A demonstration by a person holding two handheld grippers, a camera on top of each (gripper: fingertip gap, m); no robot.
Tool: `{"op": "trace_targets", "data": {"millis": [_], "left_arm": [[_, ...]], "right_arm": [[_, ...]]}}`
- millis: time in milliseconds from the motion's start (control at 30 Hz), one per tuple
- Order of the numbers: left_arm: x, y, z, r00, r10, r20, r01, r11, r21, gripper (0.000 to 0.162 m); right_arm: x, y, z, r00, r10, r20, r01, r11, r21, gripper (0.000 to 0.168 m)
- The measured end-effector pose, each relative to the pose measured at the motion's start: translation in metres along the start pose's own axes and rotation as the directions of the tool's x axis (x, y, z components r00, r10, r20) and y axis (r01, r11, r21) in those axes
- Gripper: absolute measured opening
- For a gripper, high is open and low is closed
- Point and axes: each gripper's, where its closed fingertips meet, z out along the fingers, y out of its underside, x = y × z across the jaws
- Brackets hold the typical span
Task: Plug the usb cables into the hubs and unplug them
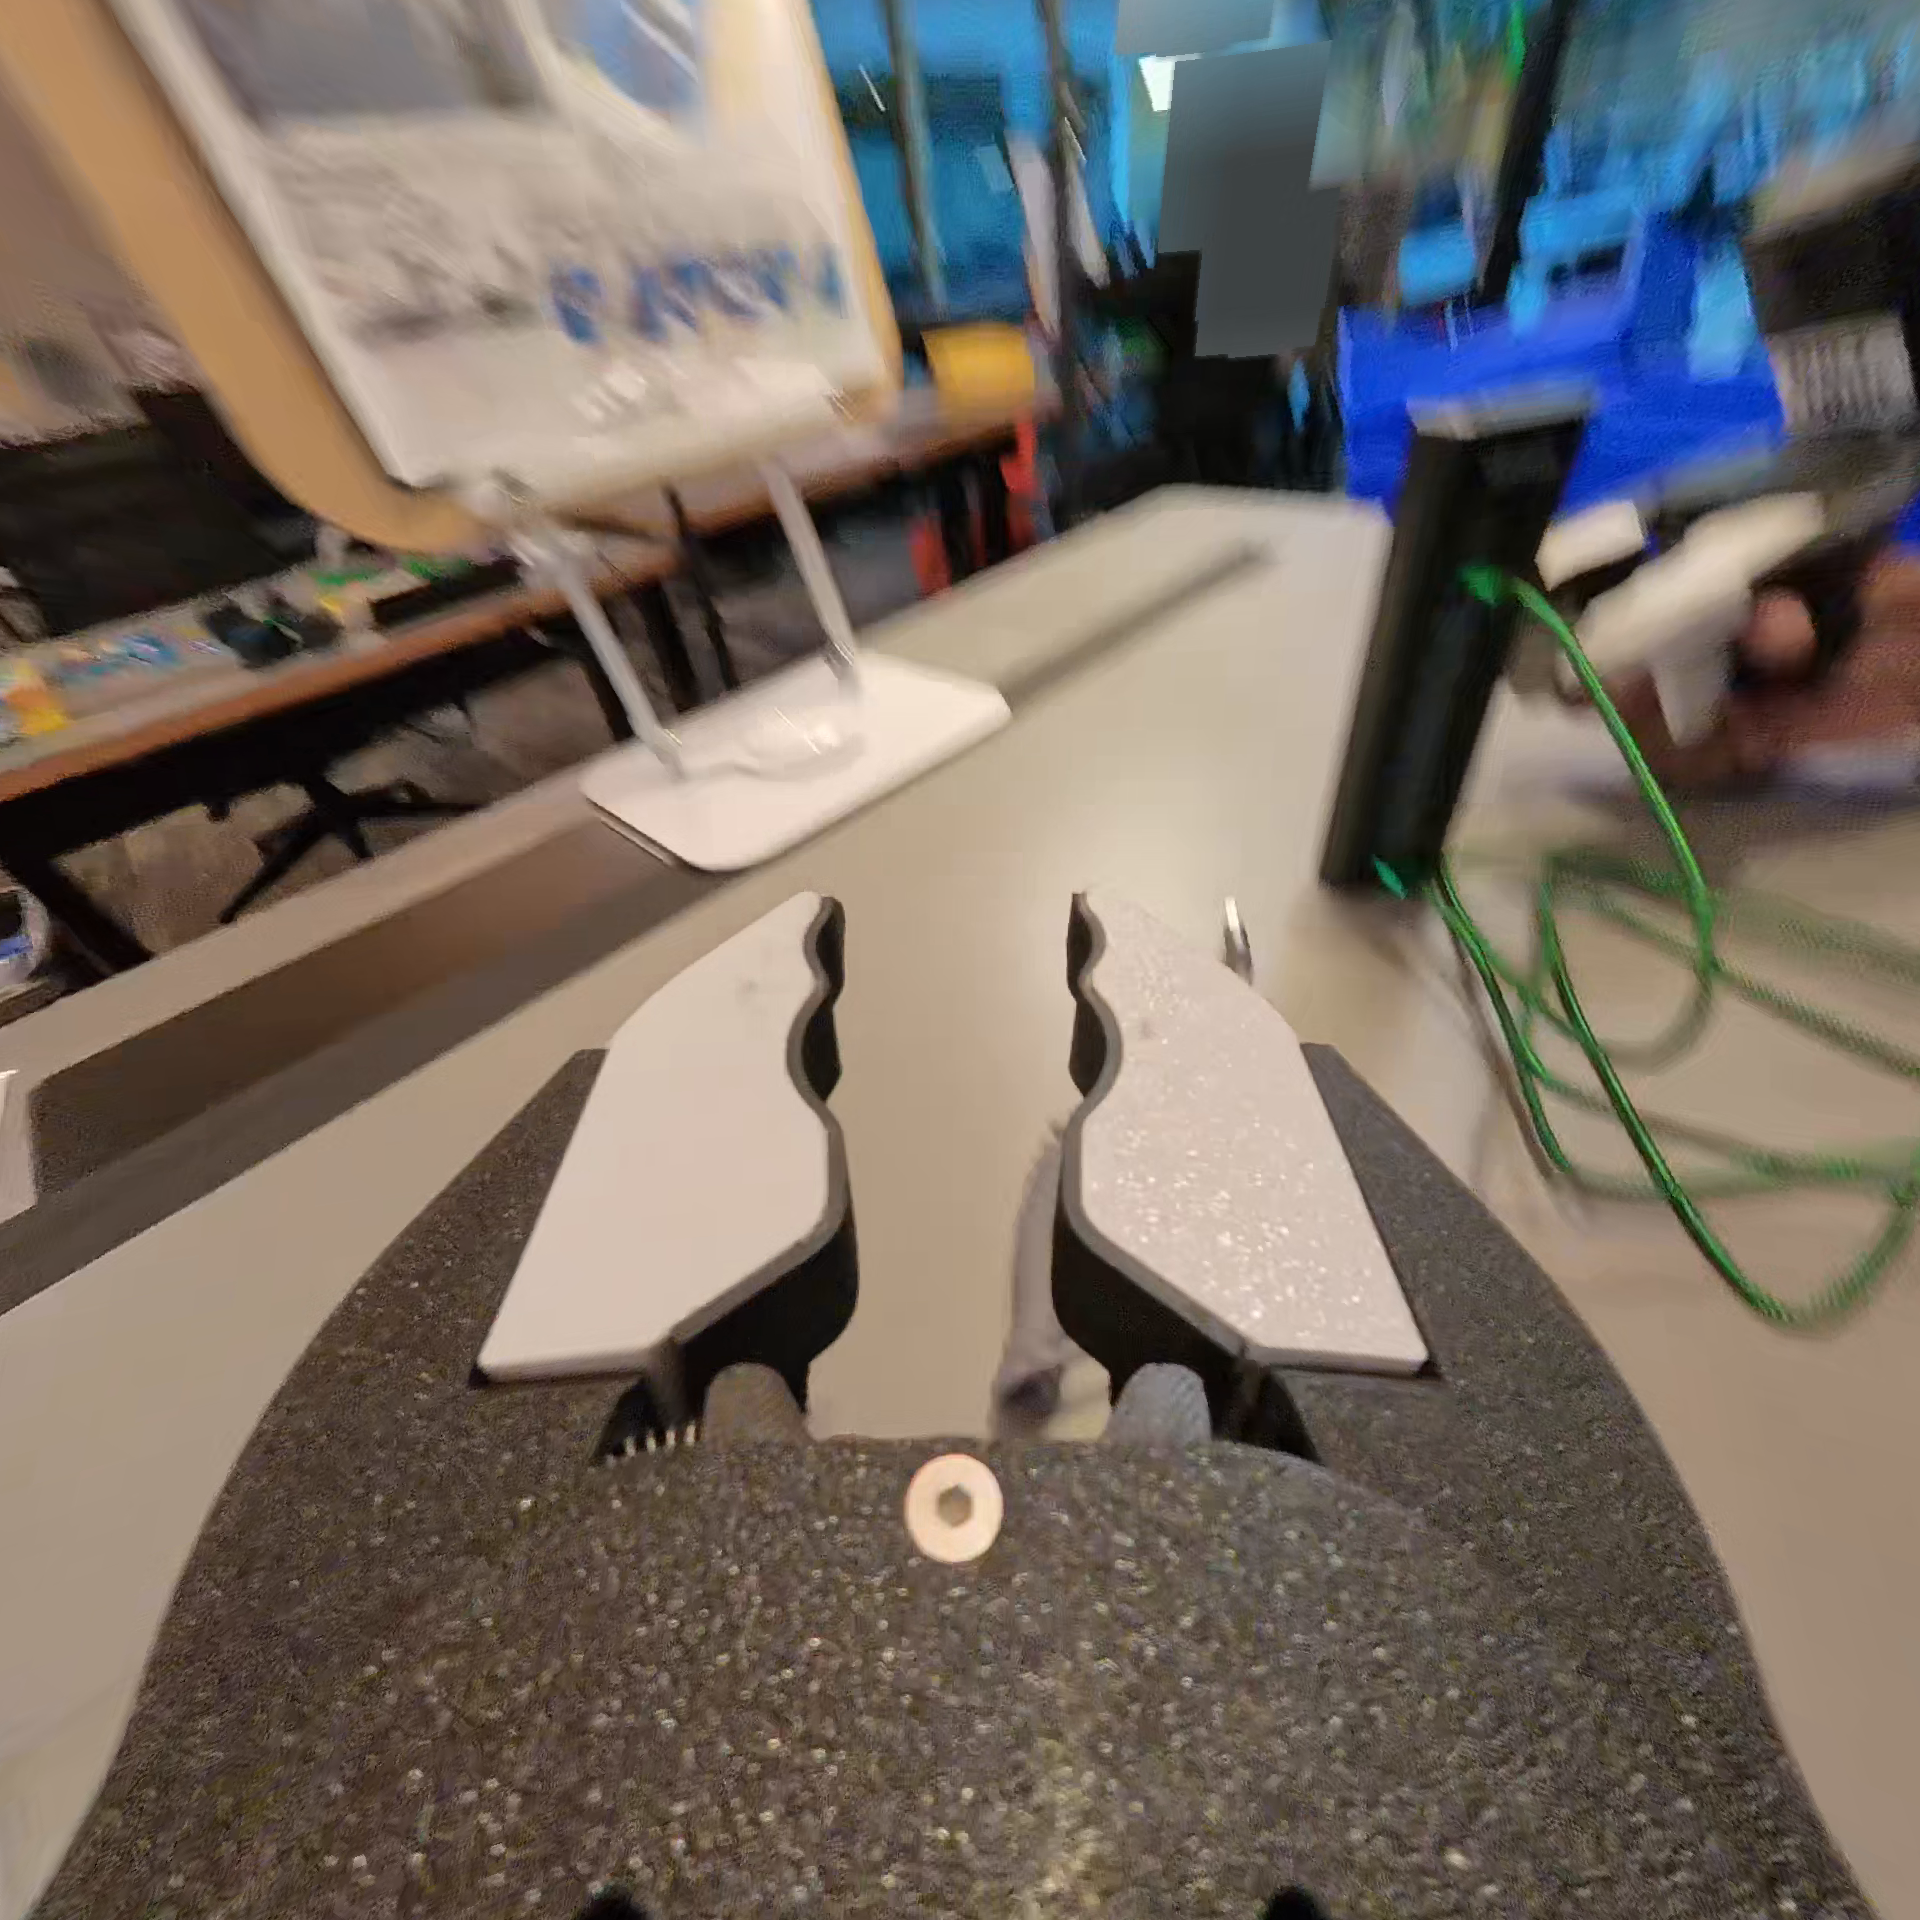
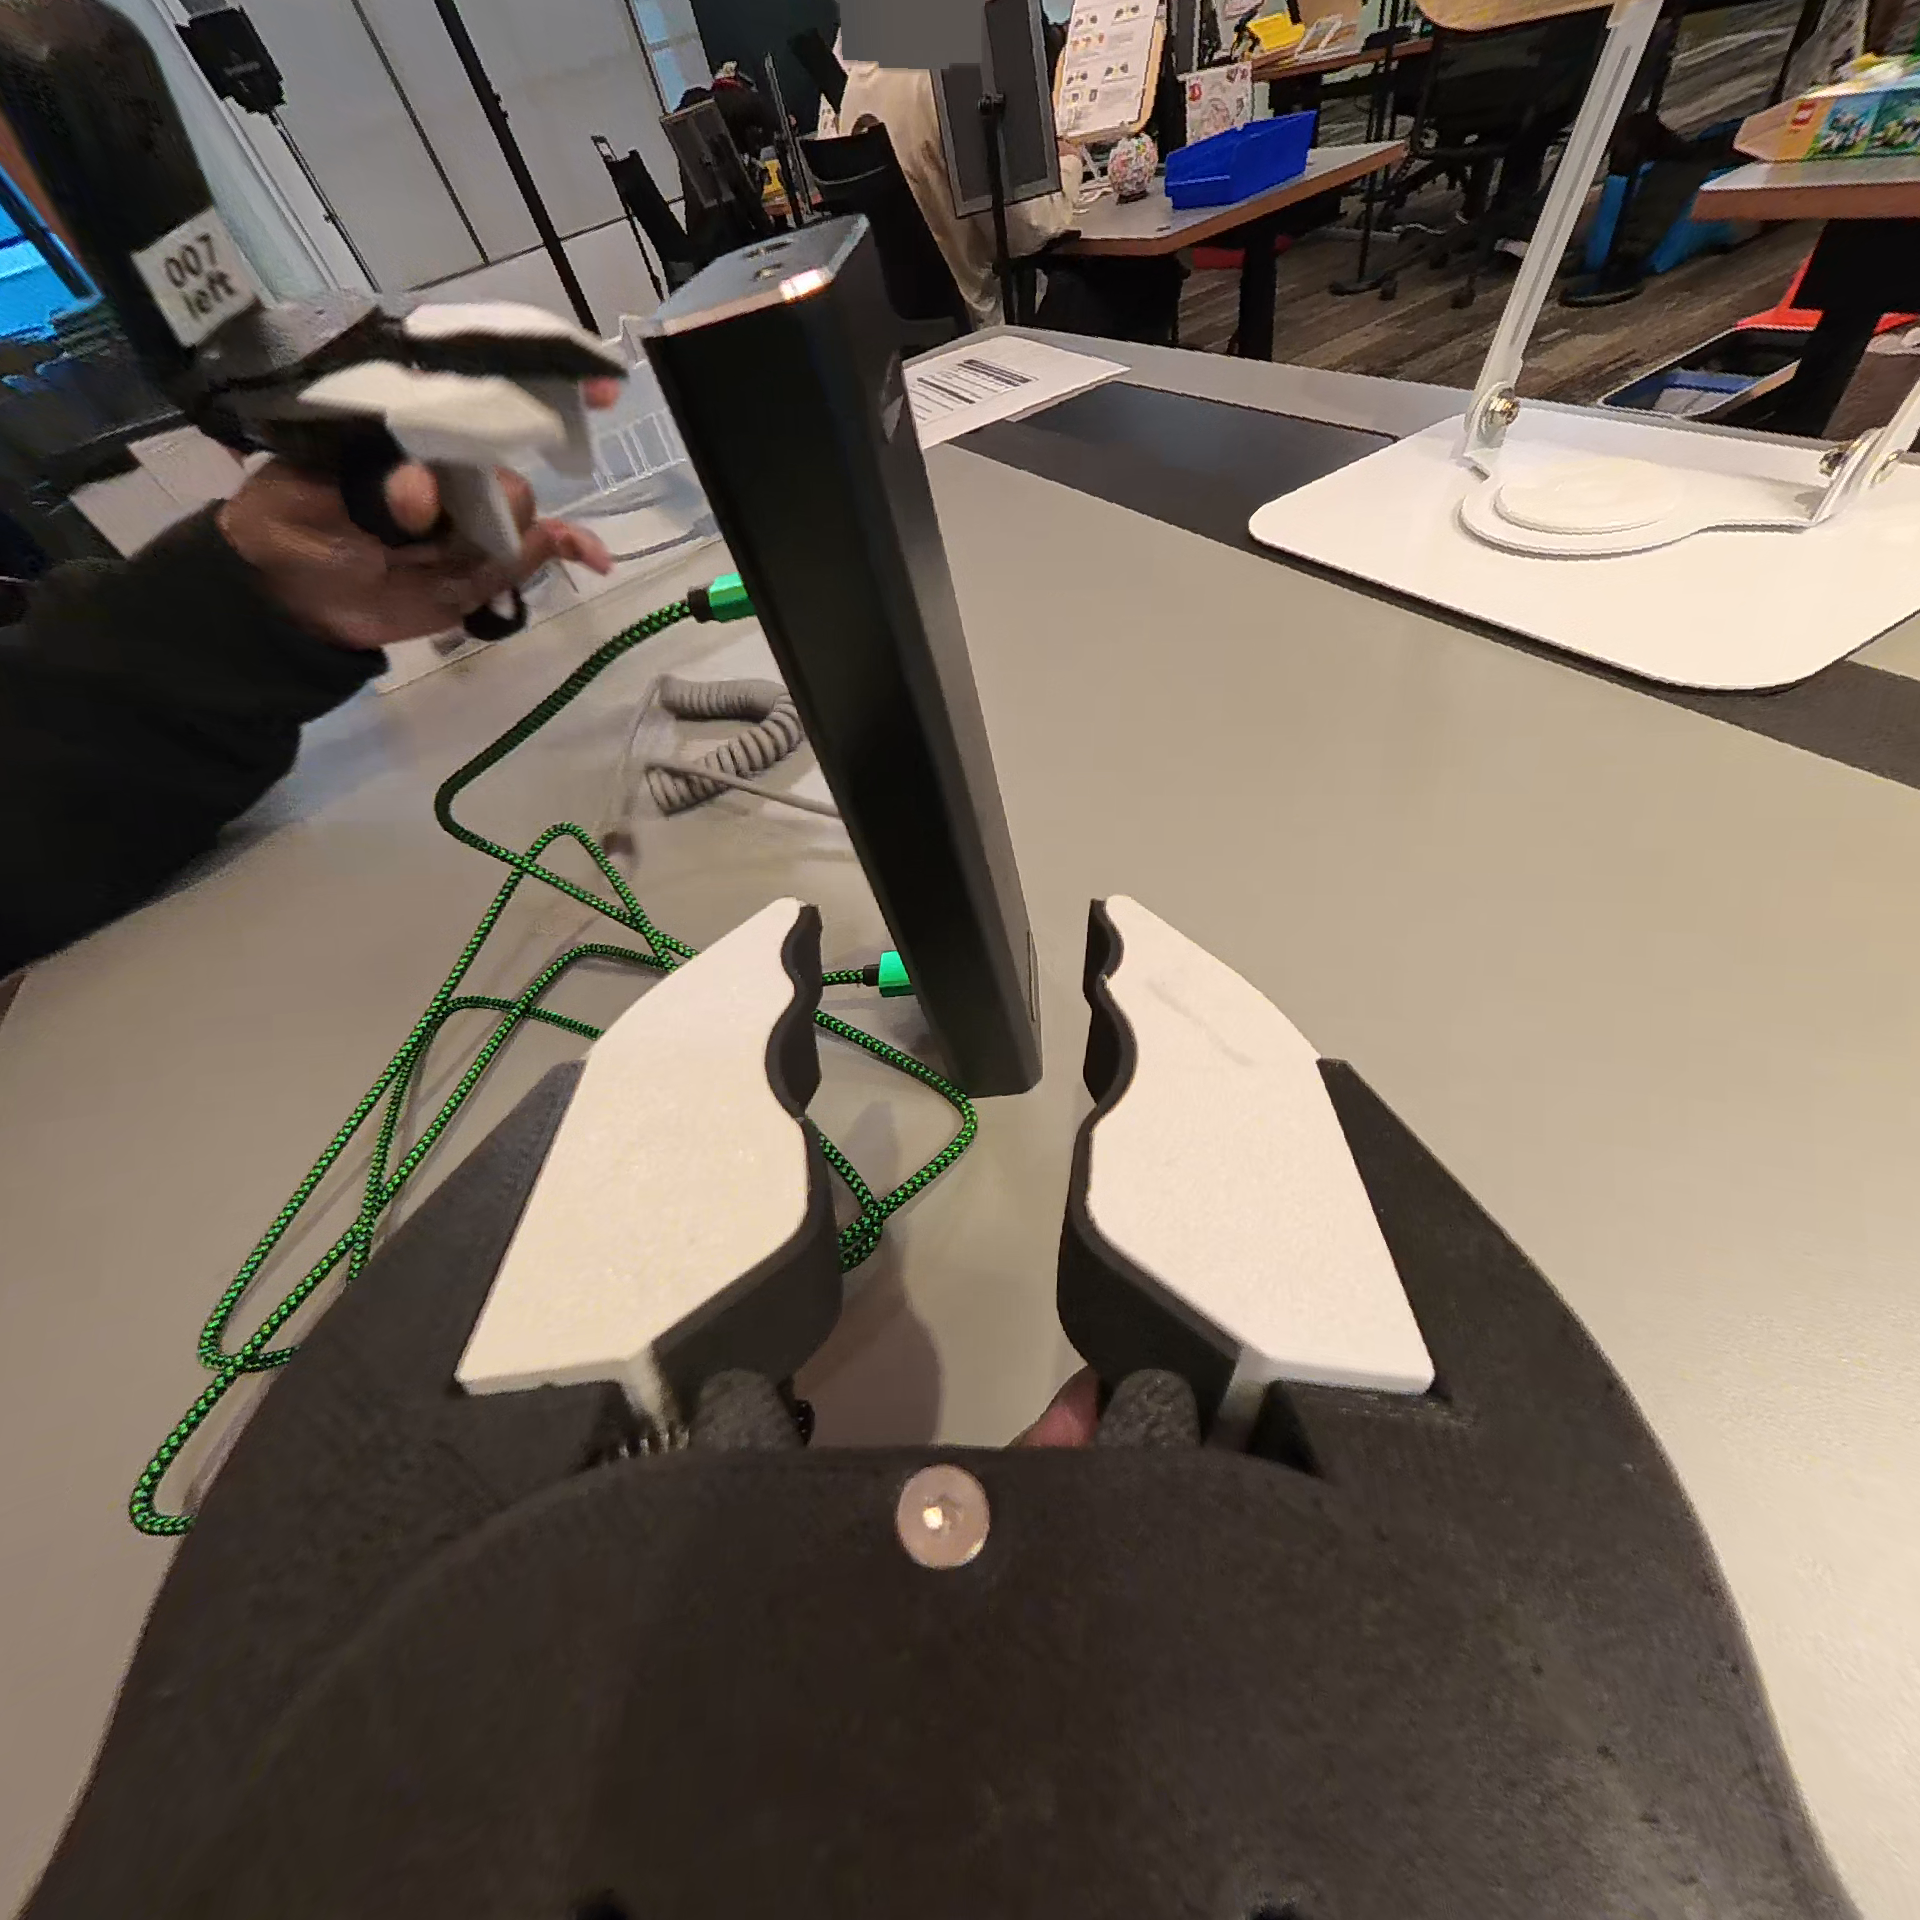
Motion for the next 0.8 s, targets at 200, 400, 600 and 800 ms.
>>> {"op": "trace_targets", "data": {"millis": [200, 400, 600, 800], "left_arm": [[-0.046, 0.021, 0.023, 0.991, -0.086, 0.103, 0.079, 0.994, 0.072, 0.043], [-0.043, 0.039, 0.03, 0.974, -0.223, 0.041, 0.224, 0.974, -0.022, 0.043], [-0.038, 0.044, 0.027, 0.975, -0.218, 0.047, 0.22, 0.974, -0.059, 0.043], [-0.03, 0.047, 0.031, 0.985, -0.172, 0.025, 0.173, 0.98, -0.093, 0.042]], "right_arm": [[0.003, 0.001, 0.001, 1.0, 0.012, -0.015, -0.013, 1.0, -0.011, 0.047], [0.01, 0.005, 0.003, 0.996, 0.084, -0.025, -0.085, 0.996, -0.035, 0.045], [0.012, 0.006, 0.002, 0.992, 0.125, -0.006, -0.125, 0.992, -0.034, 0.044], [0.011, 0.006, 0.003, 0.99, 0.137, 0.013, -0.137, 0.99, -0.038, 0.044]]}}
